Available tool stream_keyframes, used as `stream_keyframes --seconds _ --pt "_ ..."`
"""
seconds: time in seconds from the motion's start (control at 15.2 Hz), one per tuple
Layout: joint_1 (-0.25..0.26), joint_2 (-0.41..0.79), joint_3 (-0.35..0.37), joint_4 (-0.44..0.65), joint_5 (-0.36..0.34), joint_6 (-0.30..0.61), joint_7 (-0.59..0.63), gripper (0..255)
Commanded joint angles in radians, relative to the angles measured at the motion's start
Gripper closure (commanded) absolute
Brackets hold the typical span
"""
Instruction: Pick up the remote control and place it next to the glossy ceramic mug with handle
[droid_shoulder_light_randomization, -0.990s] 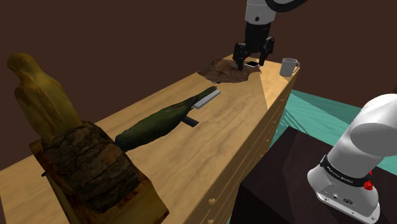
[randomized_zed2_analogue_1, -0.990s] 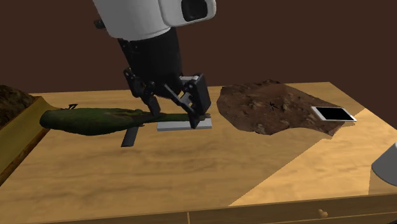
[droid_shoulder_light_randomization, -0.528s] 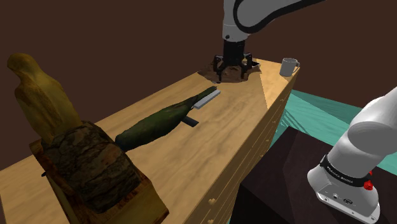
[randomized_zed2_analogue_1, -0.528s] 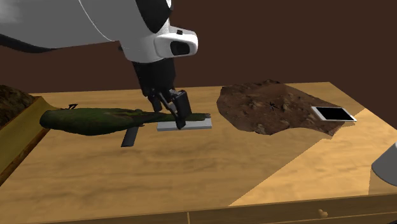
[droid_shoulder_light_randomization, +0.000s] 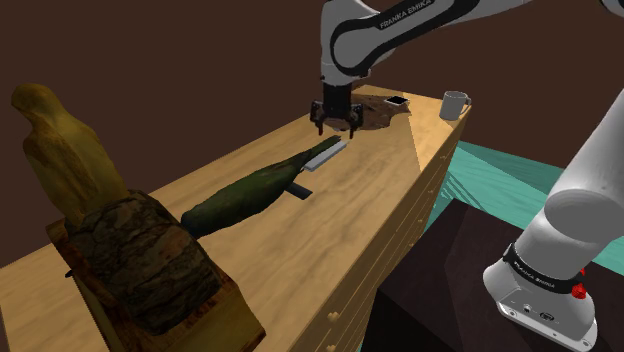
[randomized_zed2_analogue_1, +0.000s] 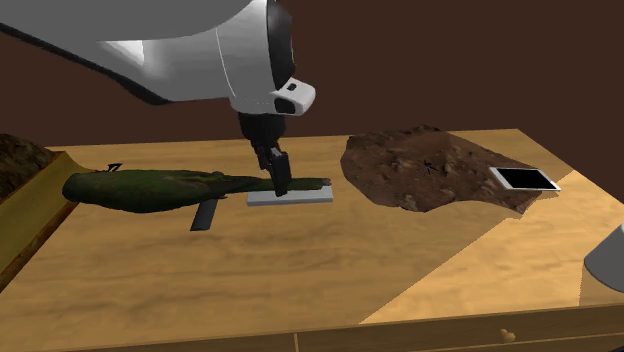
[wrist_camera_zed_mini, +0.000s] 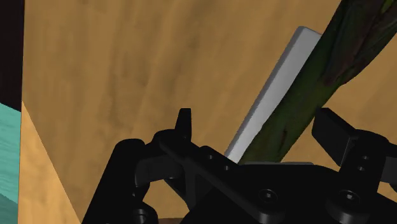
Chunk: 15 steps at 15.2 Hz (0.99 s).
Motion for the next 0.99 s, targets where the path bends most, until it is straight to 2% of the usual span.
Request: stream_keyframes --seconds 0.0,0.33,0.79,0.92 --pt "0.002 0.077 -0.003 0.047 -0.014 0.026 0.091 0" --pt "0.016 0.245 -0.034 0.174 -0.036 0.063 0.256 0" --pt "0.023 0.294 -0.042 0.134 -0.057 0.15 0.269 0" --pt "0.023 0.294 -0.042 0.134 -0.057 0.15 0.269 0"
